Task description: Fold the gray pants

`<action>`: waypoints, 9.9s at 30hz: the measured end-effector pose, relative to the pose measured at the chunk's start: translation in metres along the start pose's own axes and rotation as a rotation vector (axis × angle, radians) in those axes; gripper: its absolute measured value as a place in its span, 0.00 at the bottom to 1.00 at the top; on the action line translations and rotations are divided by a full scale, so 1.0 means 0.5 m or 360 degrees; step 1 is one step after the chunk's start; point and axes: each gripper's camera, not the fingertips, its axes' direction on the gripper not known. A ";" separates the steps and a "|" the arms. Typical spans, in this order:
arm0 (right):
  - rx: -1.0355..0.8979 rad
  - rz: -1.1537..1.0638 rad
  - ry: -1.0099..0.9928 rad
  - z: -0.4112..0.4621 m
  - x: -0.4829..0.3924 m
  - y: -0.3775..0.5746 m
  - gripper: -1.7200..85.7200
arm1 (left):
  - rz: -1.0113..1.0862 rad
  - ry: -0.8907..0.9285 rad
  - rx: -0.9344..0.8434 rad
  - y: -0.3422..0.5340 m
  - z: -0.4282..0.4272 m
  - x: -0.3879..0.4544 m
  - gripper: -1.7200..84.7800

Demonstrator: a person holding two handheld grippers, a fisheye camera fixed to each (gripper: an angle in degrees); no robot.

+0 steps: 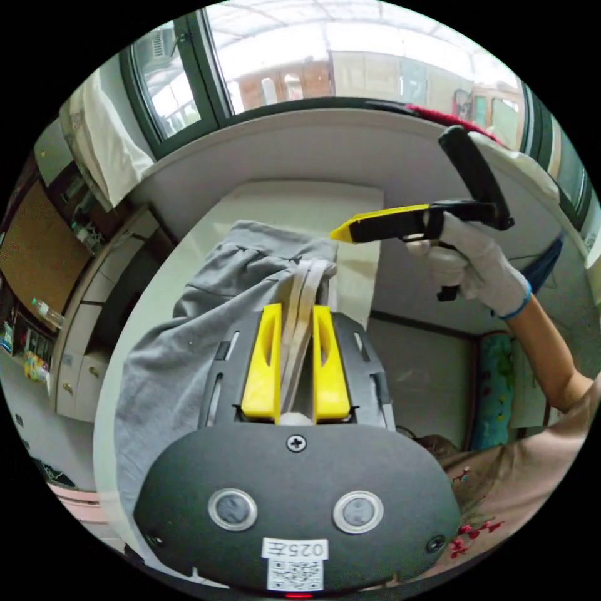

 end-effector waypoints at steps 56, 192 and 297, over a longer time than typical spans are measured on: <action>-0.0228 -0.0297 -0.0073 0.130 0.101 -0.436 0.01 | -0.0962 0.0591 0.0265 0.134 0.009 -0.679 0.01; 0.0010 -0.0990 -0.1076 0.407 -0.892 0.130 0.02 | -0.0568 -0.0267 0.1170 0.960 -0.626 -0.429 0.18; -0.0616 -0.0343 0.0250 0.100 -0.087 -0.272 0.08 | -0.0716 0.0159 0.0001 0.355 -0.107 -0.301 0.05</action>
